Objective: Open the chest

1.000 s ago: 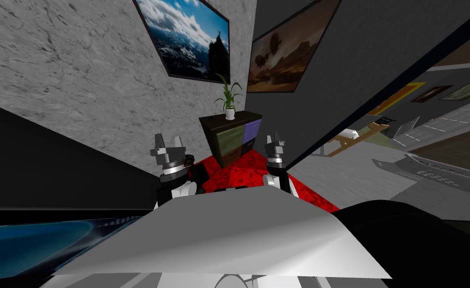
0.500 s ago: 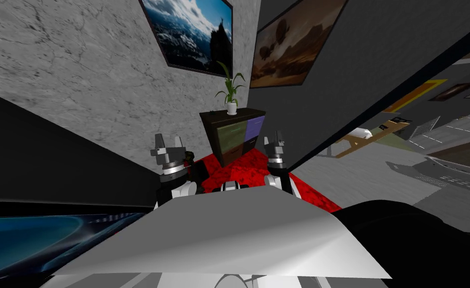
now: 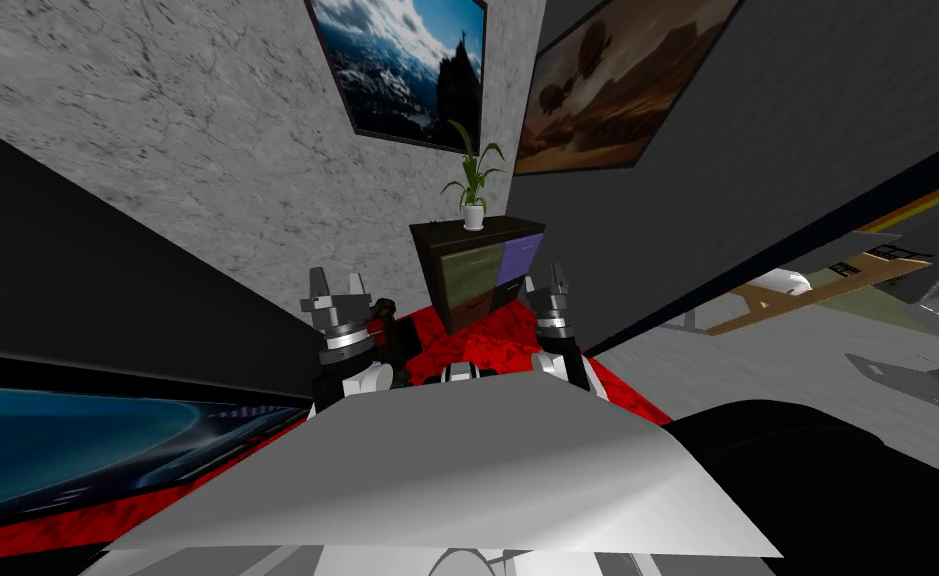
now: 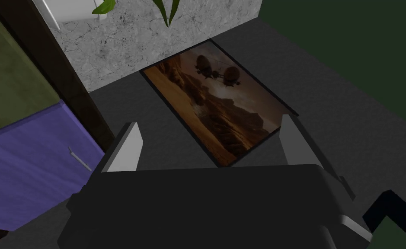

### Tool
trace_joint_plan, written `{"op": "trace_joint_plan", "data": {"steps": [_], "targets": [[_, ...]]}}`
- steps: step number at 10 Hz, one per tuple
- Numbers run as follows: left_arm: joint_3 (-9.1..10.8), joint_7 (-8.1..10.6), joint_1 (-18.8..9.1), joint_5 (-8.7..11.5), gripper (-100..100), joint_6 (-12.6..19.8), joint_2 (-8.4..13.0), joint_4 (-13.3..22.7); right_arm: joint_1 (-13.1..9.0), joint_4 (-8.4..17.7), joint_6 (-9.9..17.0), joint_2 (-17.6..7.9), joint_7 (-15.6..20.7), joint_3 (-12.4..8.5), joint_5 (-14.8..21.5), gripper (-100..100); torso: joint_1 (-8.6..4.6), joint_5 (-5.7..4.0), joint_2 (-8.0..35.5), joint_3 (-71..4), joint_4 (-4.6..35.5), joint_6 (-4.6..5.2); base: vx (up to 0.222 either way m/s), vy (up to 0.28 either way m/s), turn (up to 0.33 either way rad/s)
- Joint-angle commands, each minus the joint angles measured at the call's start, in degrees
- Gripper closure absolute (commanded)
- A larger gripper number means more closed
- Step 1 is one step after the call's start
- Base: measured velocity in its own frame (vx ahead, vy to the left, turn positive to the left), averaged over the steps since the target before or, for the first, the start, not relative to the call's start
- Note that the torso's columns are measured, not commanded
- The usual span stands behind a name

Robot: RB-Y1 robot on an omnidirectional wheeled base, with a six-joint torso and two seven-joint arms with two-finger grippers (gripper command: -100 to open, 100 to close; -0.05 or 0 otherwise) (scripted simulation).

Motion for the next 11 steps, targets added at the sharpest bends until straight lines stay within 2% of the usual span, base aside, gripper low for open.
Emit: {"op": "trace_joint_plan", "data": {"steps": [1, 3, 4, 5, 6, 7, 8, 11], "targets": [[0.0, 0.0, -0.01, 0.0, 0, 0.0, 0.0, 0.0, 0.43, 0.94, -0.58, -1.52, -4.28, -0.06, -2.34, -100, 0.02, 0.01, 0.01, 0.01, 0.01, -0.04, 0.052, -0.041, 0.295], [0.0, 0.0, 0.0, 0.0, 0, 0.0, 0.0, 0.0, 0.6, 1.45, -0.85, -2.09, -7.17, -0.08, -3.53, -100, -0.02, 0.0, -0.02, -0.01, -0.01, 0.01, 0.038, -0.033, 0.14], [0.0, 0.0, 0.0, 0.0, 0, 0.0, 0.0, 0.0, 0.6, 1.45, -0.85, -2.09, -7.53, -0.08, -3.53, -100, 0.0, 0.0, -0.01, 0.0, 0.0, -0.04, 0.03, -0.024, 0.094], [0.0, 0.0, 0.0, 0.0, 0, 0.0, 0.0, 0.0, 0.78, 1.97, -1.14, -2.61, -9.81, -0.1, -4.78, -100, 0.02, 0.01, 0.0, 0.01, 0.0, -0.01, 0.039, -0.026, 0.237], [-0.01, 0.0, -0.01, 0.0, 0, 0.0, 0.0, 0.0, 0.78, 1.97, -1.14, -2.61, -10.14, -0.1, -4.78, -100, 0.0, 0.0, -0.04, -0.01, -0.01, -0.06, 0.033, -0.029, 0.108], [0.0, 0.0, 0.0, 0.0, 0, 0.0, 0.0, 0.0, 0.98, 2.5, -1.45, -3.12, -12.41, -0.13, -6.09, -100, -0.02, 0.0, -0.02, -0.01, -0.01, 0.0, 0.036, -0.032, 0.211], [0.0, 0.0, -0.01, 0.0, 0, 0.0, 0.0, 0.0, 0.98, 2.5, -1.45, -3.12, -12.86, -0.13, -6.09, -100, -0.04, -0.01, -0.04, -0.02, -0.01, -0.05, 0.031, -0.038, 0.107], [0.0, 0.0, 0.0, 0.0, 0, 0.0, 0.0, 0.0, 1.4, 3.59, -2.09, -4.06, -17.87, -0.18, -8.85, -100, 0.0, 0.0, -0.01, 0.0, 0.0, -0.01, 0.034, -0.041, 0.177]]}}
